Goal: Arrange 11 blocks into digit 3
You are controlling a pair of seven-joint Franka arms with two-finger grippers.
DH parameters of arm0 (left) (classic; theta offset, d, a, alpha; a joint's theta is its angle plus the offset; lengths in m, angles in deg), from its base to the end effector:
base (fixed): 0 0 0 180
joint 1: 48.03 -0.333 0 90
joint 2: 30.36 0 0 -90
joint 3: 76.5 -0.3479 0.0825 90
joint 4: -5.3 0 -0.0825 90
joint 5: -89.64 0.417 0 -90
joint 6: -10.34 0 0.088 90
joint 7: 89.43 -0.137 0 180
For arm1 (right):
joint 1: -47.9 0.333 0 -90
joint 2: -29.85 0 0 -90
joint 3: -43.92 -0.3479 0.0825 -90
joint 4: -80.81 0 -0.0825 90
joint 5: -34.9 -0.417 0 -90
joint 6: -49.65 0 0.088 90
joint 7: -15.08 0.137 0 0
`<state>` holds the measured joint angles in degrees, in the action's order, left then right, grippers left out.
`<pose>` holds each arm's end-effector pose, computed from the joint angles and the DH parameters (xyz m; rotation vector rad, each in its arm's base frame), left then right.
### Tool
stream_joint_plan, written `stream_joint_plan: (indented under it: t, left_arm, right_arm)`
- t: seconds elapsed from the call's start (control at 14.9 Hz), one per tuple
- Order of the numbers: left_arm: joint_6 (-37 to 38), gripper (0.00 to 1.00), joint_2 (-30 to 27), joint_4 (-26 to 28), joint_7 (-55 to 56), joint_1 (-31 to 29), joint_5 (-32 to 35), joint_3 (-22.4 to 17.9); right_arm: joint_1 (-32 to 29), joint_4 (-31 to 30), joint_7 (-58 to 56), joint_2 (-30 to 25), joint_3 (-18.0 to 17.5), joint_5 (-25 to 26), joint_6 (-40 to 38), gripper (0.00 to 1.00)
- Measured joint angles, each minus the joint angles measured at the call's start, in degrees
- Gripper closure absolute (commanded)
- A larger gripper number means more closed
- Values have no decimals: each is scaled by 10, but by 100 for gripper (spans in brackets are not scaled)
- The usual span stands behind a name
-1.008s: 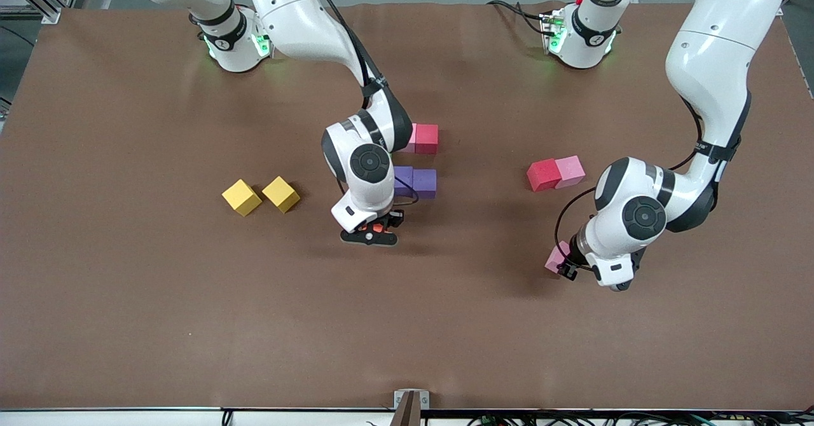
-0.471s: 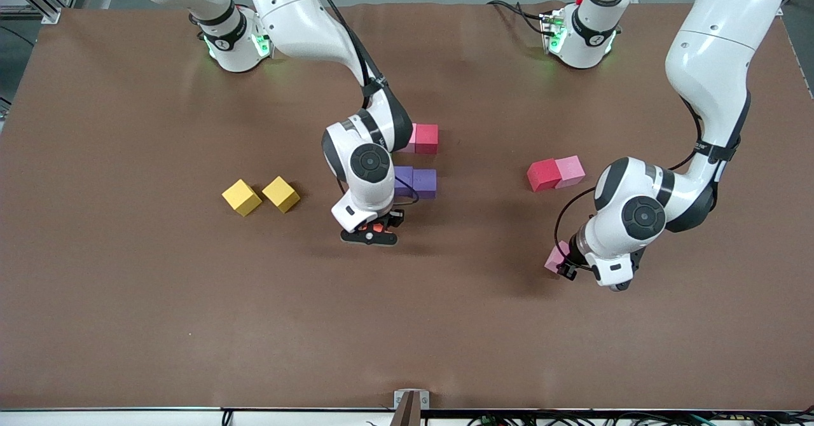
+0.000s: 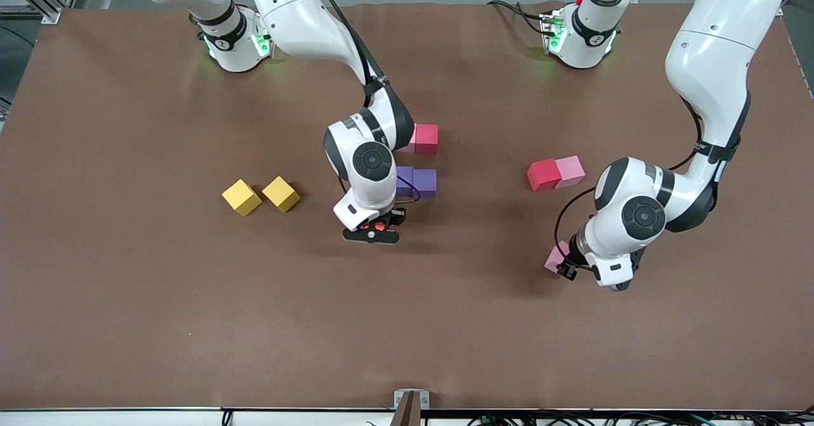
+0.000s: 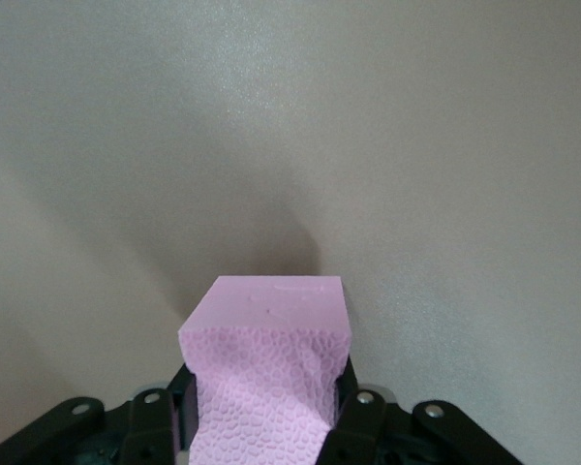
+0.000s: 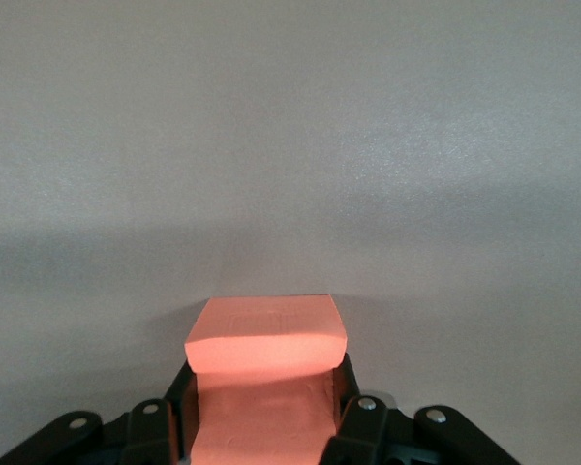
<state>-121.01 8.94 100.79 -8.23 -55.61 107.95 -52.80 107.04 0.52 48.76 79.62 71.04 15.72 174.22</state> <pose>0.7082 -0.1593 0.2058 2.7326 1.5087 -0.0095 0.6075 0.4858 0.1937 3.0718 -0.1127 0.0734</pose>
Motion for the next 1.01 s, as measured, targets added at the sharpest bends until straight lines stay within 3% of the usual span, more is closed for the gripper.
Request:
stream_joint_plan:
  t: [1.01]
  left_arm:
    - [0,67,0,0,0,0,0,0]
  right_arm:
    - [1,0,-28,0,0,0,0,100]
